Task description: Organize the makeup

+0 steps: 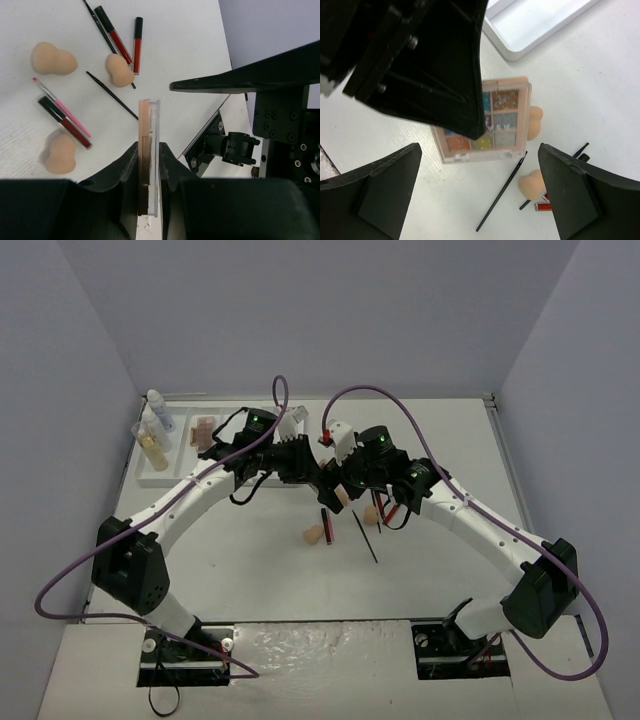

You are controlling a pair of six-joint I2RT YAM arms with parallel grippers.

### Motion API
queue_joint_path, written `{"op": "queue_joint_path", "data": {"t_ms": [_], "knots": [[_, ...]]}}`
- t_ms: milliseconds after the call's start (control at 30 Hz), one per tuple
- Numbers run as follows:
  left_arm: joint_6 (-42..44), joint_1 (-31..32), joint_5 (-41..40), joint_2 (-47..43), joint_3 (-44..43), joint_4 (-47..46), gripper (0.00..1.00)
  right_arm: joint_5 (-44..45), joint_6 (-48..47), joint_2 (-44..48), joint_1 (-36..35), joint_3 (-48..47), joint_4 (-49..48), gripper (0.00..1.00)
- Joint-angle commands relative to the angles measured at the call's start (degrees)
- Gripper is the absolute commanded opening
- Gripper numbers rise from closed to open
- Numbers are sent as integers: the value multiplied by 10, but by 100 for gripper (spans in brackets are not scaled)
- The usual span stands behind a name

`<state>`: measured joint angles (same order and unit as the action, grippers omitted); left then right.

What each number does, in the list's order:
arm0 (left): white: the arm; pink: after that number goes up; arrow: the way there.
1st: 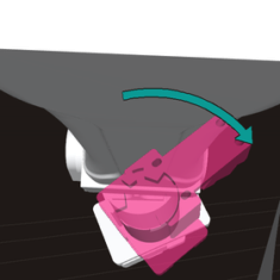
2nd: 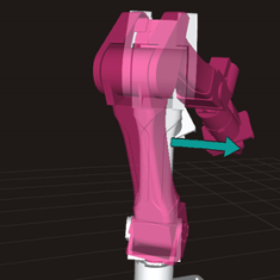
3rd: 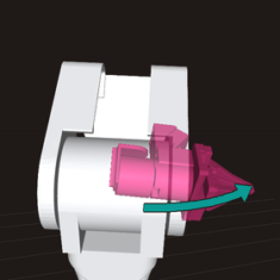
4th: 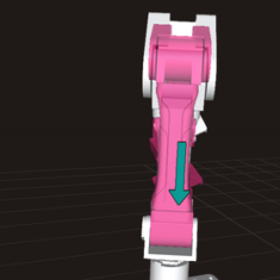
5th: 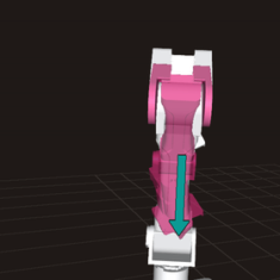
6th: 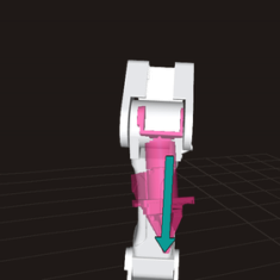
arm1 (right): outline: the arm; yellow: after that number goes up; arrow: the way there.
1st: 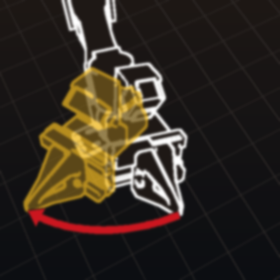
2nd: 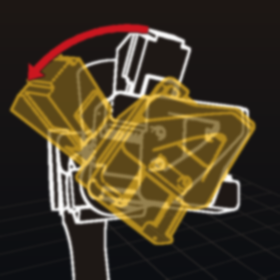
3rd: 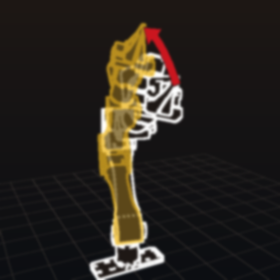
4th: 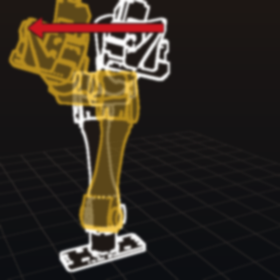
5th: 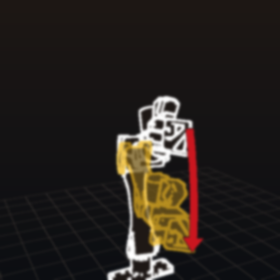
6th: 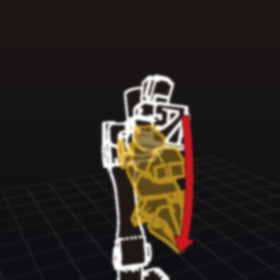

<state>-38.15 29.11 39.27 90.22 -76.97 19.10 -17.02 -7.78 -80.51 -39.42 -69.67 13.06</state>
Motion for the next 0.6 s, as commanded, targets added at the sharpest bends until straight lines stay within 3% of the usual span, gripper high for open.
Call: {"op": "queue_joint_path", "data": {"t_ms": [0,233,400,567], "knots": [[-3,-45,-6,-51,-10,-38,0,11,-8,18,1,-3,-32,100],[-18,-154,-90,-88,28,-54,0,38,4,52,20,28,-32,100],[-126,-263,-194,-125,129,-170,0,70,36,76,34,49,-33,100],[-181,-322,-299,-125,187,-265,0,97,63,104,45,67,-33,100]]}}
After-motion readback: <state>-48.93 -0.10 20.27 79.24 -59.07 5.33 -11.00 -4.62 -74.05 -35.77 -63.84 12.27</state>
